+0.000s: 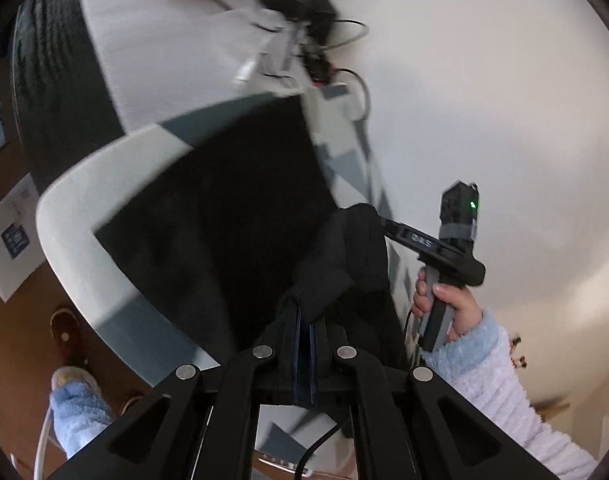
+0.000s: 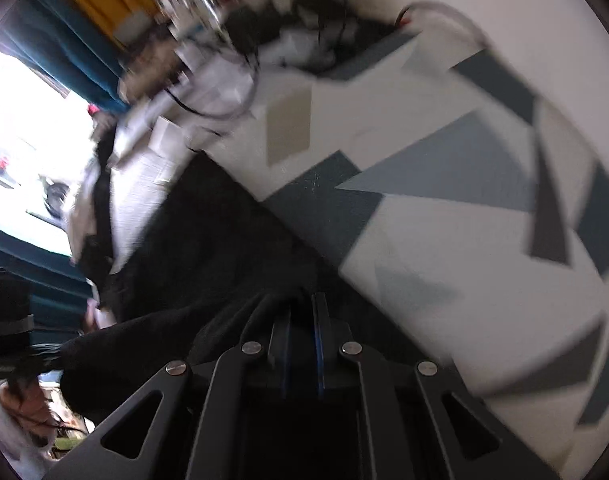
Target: Fold clothes
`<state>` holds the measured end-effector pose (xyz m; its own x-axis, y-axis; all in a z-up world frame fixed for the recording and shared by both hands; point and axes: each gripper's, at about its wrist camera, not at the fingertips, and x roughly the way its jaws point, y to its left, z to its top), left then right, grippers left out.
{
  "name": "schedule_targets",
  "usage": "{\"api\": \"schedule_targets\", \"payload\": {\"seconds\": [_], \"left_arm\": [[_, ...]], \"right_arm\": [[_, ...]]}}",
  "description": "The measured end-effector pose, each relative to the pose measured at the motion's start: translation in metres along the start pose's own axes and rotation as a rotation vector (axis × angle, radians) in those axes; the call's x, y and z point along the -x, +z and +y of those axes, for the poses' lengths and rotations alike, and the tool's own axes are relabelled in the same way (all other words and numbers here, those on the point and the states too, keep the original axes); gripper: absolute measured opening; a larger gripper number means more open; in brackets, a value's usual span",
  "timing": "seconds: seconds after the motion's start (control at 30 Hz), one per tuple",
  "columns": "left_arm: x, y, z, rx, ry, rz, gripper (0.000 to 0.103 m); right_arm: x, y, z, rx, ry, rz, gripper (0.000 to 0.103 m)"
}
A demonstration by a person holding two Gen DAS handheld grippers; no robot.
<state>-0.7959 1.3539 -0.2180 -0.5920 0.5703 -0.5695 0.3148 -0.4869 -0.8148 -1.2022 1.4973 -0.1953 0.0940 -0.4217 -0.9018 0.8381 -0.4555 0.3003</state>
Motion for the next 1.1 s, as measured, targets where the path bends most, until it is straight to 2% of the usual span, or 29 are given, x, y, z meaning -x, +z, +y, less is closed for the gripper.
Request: {"api": "schedule_targets", "payload": {"seconds": [0.07, 0.13, 0.17, 0.2, 0.23, 0.27, 0.3, 0.37, 0.43, 0.5, 0.57, 0.67, 0.87, 0.97, 1.03, 1.1], "left_arm": [[-0.003, 0.010, 0.011, 0.019, 0.016, 0.022, 0.002], [-0.005, 0.019, 0.019, 0.029, 0.035, 0.042, 0.002], [-0.003, 0.022, 0.023, 0.035, 0.039, 0.048, 0.002], [-0.002, 0.024, 0.026, 0.039, 0.043, 0.054, 0.002], [-0.001, 0.026, 0.029, 0.043, 0.047, 0.059, 0.002], [-0.001, 0.029, 0.030, 0.047, 0.050, 0.065, 0.003], [-0.002, 0.031, 0.031, 0.047, 0.055, 0.070, 0.003], [-0.002, 0.034, 0.032, 0.046, 0.073, 0.075, 0.003], [-0.001, 0.036, 0.036, 0.057, 0.084, 0.082, 0.003], [-0.003, 0.038, 0.039, 0.073, 0.087, 0.089, 0.003], [-0.005, 0.039, 0.042, 0.085, 0.090, 0.096, 0.003], [-0.005, 0.037, 0.041, 0.087, 0.104, 0.097, 0.003], [-0.006, 0.037, 0.041, 0.075, 0.125, 0.081, 0.003], [-0.003, 0.034, 0.040, 0.058, 0.149, 0.072, 0.003], [-0.004, 0.032, 0.040, 0.048, 0.173, 0.066, 0.003], [-0.007, 0.032, 0.042, 0.050, 0.186, 0.063, 0.006]], "right_arm": [[-0.034, 0.018, 0.003, 0.018, -0.015, 0.065, 0.013], [-0.043, 0.025, 0.003, 0.052, -0.022, 0.105, 0.022], [-0.041, 0.028, 0.002, 0.071, -0.027, 0.106, 0.036], [-0.036, 0.030, 0.002, 0.092, -0.048, 0.096, 0.056], [-0.029, 0.032, 0.000, 0.106, -0.064, 0.082, 0.066], [-0.019, 0.033, -0.004, 0.105, -0.060, 0.063, 0.082], [-0.009, 0.035, -0.008, 0.103, -0.056, 0.045, 0.090], [0.015, 0.035, -0.008, 0.128, -0.057, 0.001, 0.093], [0.035, 0.035, 0.000, 0.171, -0.058, -0.027, 0.101], [0.050, 0.035, 0.007, 0.203, -0.067, -0.046, 0.103], [0.060, 0.040, 0.006, 0.180, -0.067, -0.058, 0.103], [0.055, 0.040, 0.019, 0.188, 0.025, -0.014, 0.103], [0.027, 0.001, 0.088, 0.465, 0.048, 0.107, 0.102], [0.008, -0.012, 0.098, 0.556, -0.129, 0.111, 0.094], [-0.002, -0.014, 0.094, 0.549, -0.174, 0.137, 0.083], [-0.009, -0.012, 0.086, 0.513, -0.209, 0.144, 0.064]]}}
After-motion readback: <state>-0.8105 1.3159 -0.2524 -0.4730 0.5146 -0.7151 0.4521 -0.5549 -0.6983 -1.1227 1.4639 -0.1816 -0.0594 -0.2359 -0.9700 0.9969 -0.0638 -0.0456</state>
